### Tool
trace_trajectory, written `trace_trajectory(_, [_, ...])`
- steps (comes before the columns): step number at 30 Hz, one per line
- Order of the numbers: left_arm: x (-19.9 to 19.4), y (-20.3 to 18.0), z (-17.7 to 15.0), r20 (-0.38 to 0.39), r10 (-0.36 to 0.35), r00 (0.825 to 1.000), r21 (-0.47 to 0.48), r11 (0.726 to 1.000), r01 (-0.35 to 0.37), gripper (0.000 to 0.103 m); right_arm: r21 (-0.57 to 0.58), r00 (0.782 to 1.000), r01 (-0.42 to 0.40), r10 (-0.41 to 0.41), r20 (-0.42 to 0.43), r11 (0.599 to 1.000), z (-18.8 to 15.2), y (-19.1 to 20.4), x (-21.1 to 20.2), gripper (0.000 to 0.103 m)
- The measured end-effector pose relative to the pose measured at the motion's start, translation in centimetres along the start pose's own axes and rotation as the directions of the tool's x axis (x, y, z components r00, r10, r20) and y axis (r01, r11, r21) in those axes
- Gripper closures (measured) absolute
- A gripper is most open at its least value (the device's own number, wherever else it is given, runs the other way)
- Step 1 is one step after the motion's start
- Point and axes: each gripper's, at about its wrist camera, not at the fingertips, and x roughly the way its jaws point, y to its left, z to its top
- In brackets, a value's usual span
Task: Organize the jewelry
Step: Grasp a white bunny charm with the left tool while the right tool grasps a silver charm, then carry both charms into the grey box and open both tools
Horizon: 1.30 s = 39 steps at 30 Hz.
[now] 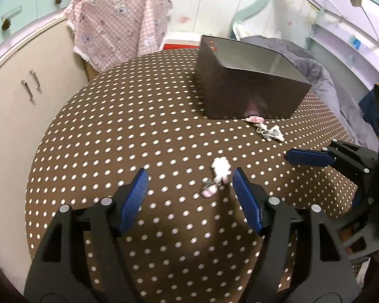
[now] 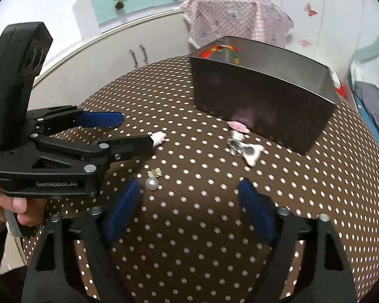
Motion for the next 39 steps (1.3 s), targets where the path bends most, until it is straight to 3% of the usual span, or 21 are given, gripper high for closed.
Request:
trace_trajectory(6, [-0.3,0.0,-0.8,0.003,0.027,1.000,0.011,1.000,-0.027,0.035,-0.104,1.000,-0.011,0.011,0.000,0.995,0.3,2.0,0.8,0.063])
trace_trajectory(7, [-0.3,-0.3,-0.9,0.002,0.033,0.999,0.022,0.999,-0.033,0.034,-0.124,1.000,-0.011,0.011,0.000,0.992,0.2,2.3,0.8,0.076])
trace_trajectory(9, [0.0,-0.6,-0.8,0.000,0.039,0.999,0.047,0.998,-0.039,0.034,-0.136,1.000,0.000,0.000,0.000,0.991,-0.2,2.4,0.6,0.092])
trace_trajectory(13, [0.5,-1.8,-0.8,-0.008,0.062,0.998,0.113,0.992,-0.061,0.035,-0.087,1.000,0.007,-0.006,0.005,0.996,-1.2,0.8,-0.4,0.092])
trace_trajectory(14, [0.7,-2.3,-0.8,-0.010,0.066,0.998,0.139,0.988,-0.064,0.039,-0.061,1.000,0.006,-0.005,0.006,0.998,-1.5,0.0,-0.8,0.092])
trace_trajectory(16, [0.8,-2.7,-0.7,-0.010,0.051,0.999,0.163,0.985,-0.049,0.057,-0.014,1.000,0.006,-0.006,0.012,1.000,-1.9,-1.0,-1.3,0.092])
trace_trajectory(18, [0.8,-3.2,-0.4,-0.017,0.032,0.999,0.173,0.984,-0.028,0.083,0.050,1.000,-0.004,0.003,0.025,0.999,-2.4,-2.5,-2.3,0.092])
trace_trajectory(19, [0.8,-3.3,-0.3,-0.023,0.019,1.000,0.176,0.984,-0.015,0.088,0.080,0.999,-0.008,0.005,0.035,0.997,-2.6,-3.3,-2.8,0.092])
trace_trajectory(23, [0.5,-3.3,0.0,-0.028,-0.041,0.999,0.140,0.989,0.044,0.088,0.139,0.998,-0.005,-0.004,0.065,0.990,-2.8,-4.8,-4.3,0.092])
trace_trajectory(27, [-1.3,-3.1,0.8,0.013,-0.054,0.998,0.114,0.992,0.053,0.088,0.164,0.994,-0.010,-0.008,0.108,0.986,-2.1,-5.8,-6.1,0.092])
trace_trajectory(39, [-7.3,-4.3,6.1,0.190,-0.077,0.979,0.157,0.986,0.046,0.088,0.096,0.958,-0.002,-0.026,0.286,0.995,3.9,-6.9,-13.1,0.092])
